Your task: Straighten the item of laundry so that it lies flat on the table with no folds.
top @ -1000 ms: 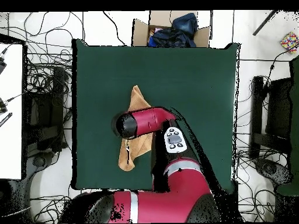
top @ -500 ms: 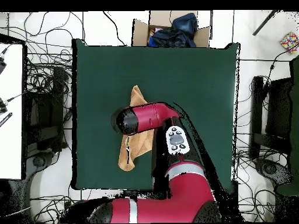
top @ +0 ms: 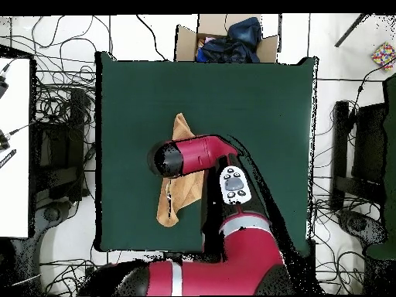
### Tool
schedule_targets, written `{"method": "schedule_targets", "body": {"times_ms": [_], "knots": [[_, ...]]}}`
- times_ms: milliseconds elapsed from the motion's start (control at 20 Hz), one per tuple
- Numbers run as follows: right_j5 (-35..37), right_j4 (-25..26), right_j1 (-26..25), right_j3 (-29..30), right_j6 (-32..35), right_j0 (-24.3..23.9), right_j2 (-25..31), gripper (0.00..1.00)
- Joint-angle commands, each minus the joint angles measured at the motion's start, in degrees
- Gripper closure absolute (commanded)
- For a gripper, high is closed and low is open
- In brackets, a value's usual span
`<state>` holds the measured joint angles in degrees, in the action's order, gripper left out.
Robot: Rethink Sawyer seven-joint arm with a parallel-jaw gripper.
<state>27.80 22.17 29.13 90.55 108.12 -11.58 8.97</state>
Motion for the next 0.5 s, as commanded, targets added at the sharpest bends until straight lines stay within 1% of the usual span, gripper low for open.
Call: {"method": "schedule_targets", "body": {"times_ms": [50,300,500], "knots": [[-0.56,-1.1,-4.22,-2.63,1.84,-1.3,4.34,0.0],[-2.4,-0.17,-6.43,-3.15,1.74,-1.55,4.19,0.0],[-2.47,-0.2,-6.3,-2.92,1.71,-1.65,4.37,0.0]]}}
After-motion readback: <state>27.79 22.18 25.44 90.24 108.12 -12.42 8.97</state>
